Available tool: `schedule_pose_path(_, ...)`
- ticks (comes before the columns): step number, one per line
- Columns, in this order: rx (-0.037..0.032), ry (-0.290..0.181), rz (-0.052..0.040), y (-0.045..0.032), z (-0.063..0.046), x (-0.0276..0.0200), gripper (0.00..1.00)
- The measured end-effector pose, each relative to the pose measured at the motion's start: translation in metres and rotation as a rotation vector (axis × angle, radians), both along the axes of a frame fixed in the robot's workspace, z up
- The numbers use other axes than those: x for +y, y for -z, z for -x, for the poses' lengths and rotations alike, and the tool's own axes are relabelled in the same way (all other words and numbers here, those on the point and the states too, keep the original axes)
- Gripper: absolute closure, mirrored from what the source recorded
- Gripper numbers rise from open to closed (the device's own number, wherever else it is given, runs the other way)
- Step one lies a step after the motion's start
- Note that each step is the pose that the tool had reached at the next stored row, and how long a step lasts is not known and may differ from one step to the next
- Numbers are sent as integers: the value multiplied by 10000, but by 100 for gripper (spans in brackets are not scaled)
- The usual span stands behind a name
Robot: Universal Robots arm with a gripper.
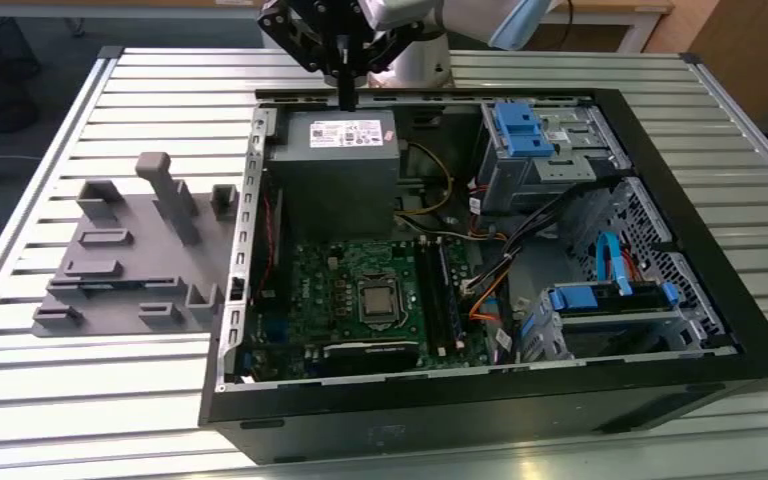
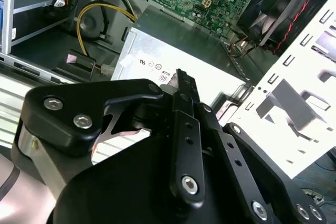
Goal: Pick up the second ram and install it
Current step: 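Reach for the second ram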
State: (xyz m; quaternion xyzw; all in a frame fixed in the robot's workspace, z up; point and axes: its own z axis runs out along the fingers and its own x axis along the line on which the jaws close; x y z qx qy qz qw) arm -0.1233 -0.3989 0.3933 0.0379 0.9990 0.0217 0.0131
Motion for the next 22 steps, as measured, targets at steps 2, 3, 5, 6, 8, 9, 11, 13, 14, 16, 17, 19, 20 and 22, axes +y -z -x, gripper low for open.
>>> schedule_pose_path(2, -1, 1, -1, 0, 12, -1, 89)
schedule_pose_path(3, -1, 0, 0, 0, 20, -1, 89)
schedule_pose_path(5, 0, 0, 0, 0, 36, 0, 89)
schedule_pose_path(6, 0, -1, 0, 0, 47, 0, 89)
schedule_pose_path(8, 0, 0, 0, 0, 64, 0, 89)
schedule_pose_path(9, 0, -1, -1, 1, 71, 0, 89)
schedule_pose_path(11, 0, 0, 0, 0, 89, 0, 89)
schedule_pose_path(13, 0, 0, 0, 1, 102, 0, 89)
schedule_pose_path(14, 0, 0, 0, 1, 108, 0, 89)
schedule_pose_path(16, 0, 0, 0, 1, 122, 0, 89)
schedule_pose_path(17, 0, 1, 0, 0, 128, 0, 89)
schedule_pose_path(19, 0, 0, 0, 1, 144, 0, 89)
schedule_pose_path(20, 0, 0, 0, 1, 151, 0, 89)
schedule_pose_path(22, 0, 0, 0, 1, 164, 0, 89)
